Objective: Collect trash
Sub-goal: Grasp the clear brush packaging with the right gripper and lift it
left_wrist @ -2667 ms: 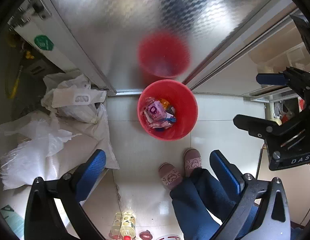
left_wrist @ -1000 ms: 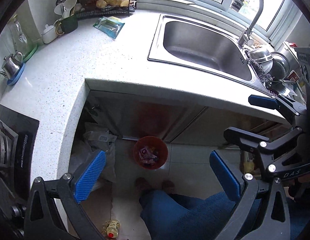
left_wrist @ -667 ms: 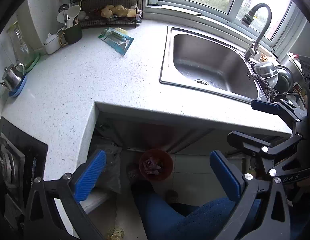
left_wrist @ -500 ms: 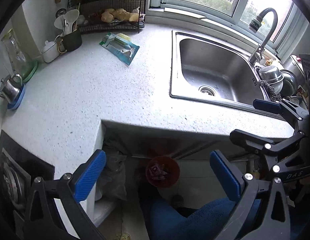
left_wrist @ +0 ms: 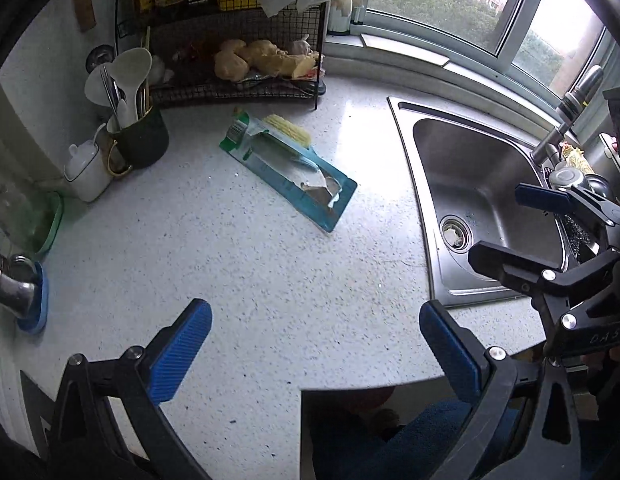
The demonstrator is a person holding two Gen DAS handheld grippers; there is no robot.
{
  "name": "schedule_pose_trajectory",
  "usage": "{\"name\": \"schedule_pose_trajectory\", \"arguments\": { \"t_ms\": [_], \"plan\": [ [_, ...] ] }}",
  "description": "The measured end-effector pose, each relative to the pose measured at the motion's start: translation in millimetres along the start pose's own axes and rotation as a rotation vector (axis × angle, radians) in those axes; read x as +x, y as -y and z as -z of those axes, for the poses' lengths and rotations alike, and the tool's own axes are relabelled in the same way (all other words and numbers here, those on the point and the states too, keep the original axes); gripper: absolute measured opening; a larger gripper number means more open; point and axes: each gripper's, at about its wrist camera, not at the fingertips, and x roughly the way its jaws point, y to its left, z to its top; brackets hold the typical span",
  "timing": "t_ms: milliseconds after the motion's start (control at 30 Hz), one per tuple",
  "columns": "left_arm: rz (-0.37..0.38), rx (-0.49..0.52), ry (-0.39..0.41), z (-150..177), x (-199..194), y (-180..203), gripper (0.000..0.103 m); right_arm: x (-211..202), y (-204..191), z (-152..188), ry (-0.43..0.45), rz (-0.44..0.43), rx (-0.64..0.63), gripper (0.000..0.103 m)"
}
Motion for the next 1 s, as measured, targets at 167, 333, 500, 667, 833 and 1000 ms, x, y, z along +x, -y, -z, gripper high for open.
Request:
{"name": "schedule_pose_trajectory", "arguments": {
  "t_ms": [167, 333, 500, 667, 833, 1000],
  "plan": [
    [0.003, -0.009, -0.028, -36, 24, -39, 0.103, 39, -4, -40, -0.047, -0.010, 0.023, 0.102],
    [-0.001, -0.018, -0.056, -64, 52, -73, 0.103, 82, -7, -71, -0.126, -0.003, 0.016, 0.097],
    [0.022, -0.019, -0.095, -80, 82, -95, 0.103, 120, -4, -94, -0.192, 0.007, 0.026, 0.088],
    [0.036, -0.015, -0.138, -88, 109, -107, 0.103, 158, 5, -104, -0.269, -0.010, 0.067, 0.081],
    [0.058, -0.016, -0.158, -89, 127, -114, 0.103, 190, 17, -105, -0.342, 0.011, 0.117, 0.067],
    [0.063, -0.004, -0.183, -92, 139, -119, 0.103, 197, 15, -103, -0.364, 0.021, 0.113, 0.050]
  ]
}}
